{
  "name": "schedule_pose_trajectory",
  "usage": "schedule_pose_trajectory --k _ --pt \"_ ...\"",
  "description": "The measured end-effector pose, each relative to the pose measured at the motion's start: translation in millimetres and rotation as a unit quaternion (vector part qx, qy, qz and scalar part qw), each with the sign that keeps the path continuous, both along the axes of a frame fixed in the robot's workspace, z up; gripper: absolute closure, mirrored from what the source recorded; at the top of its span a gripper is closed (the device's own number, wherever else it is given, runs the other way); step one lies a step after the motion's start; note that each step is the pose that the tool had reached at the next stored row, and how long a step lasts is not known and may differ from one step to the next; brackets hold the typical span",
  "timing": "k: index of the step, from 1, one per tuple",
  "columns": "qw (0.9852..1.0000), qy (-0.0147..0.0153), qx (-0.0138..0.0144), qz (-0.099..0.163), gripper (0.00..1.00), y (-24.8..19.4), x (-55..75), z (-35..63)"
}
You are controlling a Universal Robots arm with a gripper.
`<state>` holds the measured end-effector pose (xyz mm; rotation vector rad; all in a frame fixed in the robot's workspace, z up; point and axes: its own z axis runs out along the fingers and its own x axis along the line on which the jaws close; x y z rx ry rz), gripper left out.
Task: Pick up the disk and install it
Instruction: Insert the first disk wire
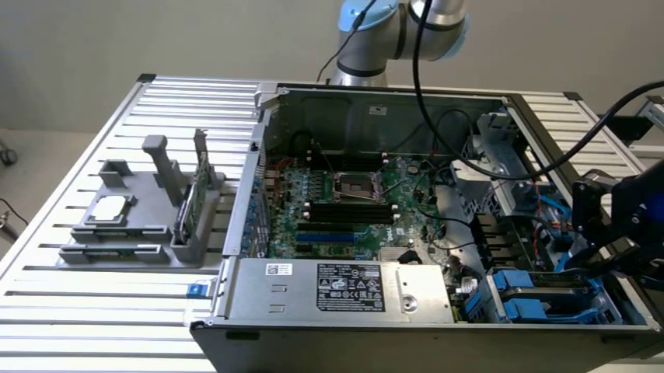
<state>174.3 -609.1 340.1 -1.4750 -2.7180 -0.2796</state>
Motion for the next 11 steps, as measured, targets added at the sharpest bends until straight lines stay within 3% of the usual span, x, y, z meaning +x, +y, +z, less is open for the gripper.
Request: schedule_pose_trajectory --k 7,11 --pt "1.0 0.0055 0.0053 -0.003 0.75 0.0 1.8 -2.7" --pt "0.9999 0.0069 0.0093 -0.005 0.75 0.0 3.0 -3.6"
